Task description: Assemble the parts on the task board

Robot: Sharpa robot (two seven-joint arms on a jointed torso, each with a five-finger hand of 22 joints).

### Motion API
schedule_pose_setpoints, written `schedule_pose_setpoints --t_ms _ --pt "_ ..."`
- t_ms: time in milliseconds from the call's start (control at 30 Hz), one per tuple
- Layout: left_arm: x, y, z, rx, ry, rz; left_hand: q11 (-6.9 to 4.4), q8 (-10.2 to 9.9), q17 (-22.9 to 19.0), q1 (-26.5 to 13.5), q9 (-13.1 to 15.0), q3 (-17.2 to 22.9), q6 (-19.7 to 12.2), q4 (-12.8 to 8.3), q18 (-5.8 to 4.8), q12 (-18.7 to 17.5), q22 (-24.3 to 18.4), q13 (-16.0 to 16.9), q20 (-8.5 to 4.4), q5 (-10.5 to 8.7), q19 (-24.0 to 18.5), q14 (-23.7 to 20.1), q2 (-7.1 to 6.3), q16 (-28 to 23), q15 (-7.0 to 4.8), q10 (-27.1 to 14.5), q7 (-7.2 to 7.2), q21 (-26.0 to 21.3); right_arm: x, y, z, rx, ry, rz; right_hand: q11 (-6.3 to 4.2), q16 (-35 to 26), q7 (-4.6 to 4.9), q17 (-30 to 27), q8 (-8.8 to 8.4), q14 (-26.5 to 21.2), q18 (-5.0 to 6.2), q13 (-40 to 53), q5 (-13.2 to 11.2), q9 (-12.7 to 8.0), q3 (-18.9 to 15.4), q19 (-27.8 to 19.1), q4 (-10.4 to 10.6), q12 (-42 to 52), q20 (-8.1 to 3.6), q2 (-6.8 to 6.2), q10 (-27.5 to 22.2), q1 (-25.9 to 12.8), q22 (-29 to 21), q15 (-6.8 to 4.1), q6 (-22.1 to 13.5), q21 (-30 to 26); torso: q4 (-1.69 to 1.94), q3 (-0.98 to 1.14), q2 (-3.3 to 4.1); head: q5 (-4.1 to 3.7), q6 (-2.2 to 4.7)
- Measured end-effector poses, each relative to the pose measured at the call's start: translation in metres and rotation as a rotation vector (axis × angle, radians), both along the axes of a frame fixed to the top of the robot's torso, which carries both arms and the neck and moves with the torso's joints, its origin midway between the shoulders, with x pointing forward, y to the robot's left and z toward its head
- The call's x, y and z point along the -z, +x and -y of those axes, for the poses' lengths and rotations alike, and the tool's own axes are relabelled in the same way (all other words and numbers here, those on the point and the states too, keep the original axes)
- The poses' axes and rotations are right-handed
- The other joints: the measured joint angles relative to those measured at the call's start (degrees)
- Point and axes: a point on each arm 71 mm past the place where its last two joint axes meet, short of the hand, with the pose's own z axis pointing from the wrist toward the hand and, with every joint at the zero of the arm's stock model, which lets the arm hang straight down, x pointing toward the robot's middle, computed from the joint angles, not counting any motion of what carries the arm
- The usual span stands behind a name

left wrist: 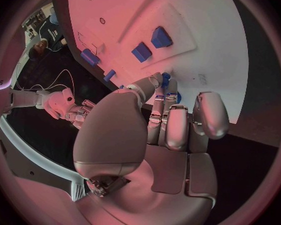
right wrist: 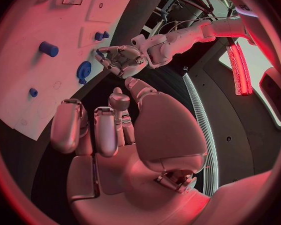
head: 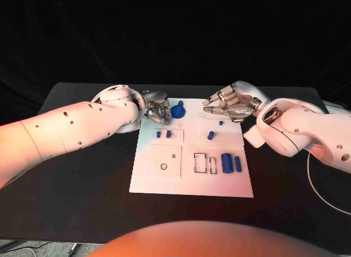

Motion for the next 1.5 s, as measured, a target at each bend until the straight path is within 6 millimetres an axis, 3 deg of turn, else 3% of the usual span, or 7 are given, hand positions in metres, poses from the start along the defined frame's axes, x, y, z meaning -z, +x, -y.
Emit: schedule_pose_setpoints --t_ms 1067,1167,1367,1500 --pt "0.0013 -0.0007 0.0010 0.003 0.031 -0.020 -0.25 0.00 0.04 -0.22 0.01 -0.02 0.20 0.02 0.00 -0.02 0.03 0.28 0.00 0.06 0.00 0.00 -0.23 0.22 0.00 0.25 -0.21 0.00 0.0002 0.0003 -0.0005 -0.002 -0.001 -0.001 0.00 0.00 0.00 0.04 0.00 0.00 0.00 0.00 0.00 0.00 0.00 0.00 0.00 0.00 0.00 0.00 0.00 0.00 0.00 0.00 0.00 0.00 0.05 -0.03 -0.01 0.27 -0.01" --pt "0.0014 -0.0005 0.0012 0.002 0.032 -0.021 -0.23 -0.71 0.04 -0.23 -0.24 -0.07 -0.01 0.07 0.00 -0.67 0.03 0.43 0.00 0.05 0.00 0.00 -0.22 0.22 0.00 0.24 -0.04 0.00 0.0003 0.0003 -0.0005 -0.003 -0.001 -0.001 0.00 0.00 0.00 0.03 0.00 0.00 0.00 0.00 0.00 0.00 0.00 0.00 0.00 0.00 0.00 0.00 0.00 0.00 0.00 0.00 0.00 0.00 0.03 -0.02 -0.01 0.30 -0.01" --pt "0.0034 -0.0006 0.0031 0.004 0.037 -0.027 1.14 -3.06 -0.33 -1.51 -1.14 0.15 -3.75 -0.15 0.00 -2.58 0.03 -0.43 0.00 0.16 0.00 0.01 -0.75 0.22 0.41 -3.79 0.82 -0.25 0.0003 0.0003 -0.0007 -0.003 -0.001 -0.002 0.00 0.00 0.00 0.03 0.00 0.00 0.00 0.00 0.00 0.00 0.00 0.00 0.00 0.00 0.00 0.00 0.00 0.00 0.00 0.00 0.00 0.00 0.01 -0.01 0.00 0.23 -0.01" --pt "0.0072 -0.0019 0.0055 0.010 0.043 -0.036 1.86 -3.20 -0.93 -2.04 -1.24 0.17 -4.43 -0.17 0.00 -3.00 0.03 -1.14 0.34 0.25 0.08 0.06 -1.28 0.22 0.77 -6.19 1.12 -1.46 0.0003 0.0003 -0.0006 -0.004 -0.001 -0.002 0.00 0.00 0.00 0.03 0.00 0.00 0.00 0.00 0.00 0.00 0.00 0.00 0.00 0.00 0.00 0.00 0.00 0.00 0.00 0.00 0.00 0.00 -0.02 -0.01 0.04 0.14 -0.01"
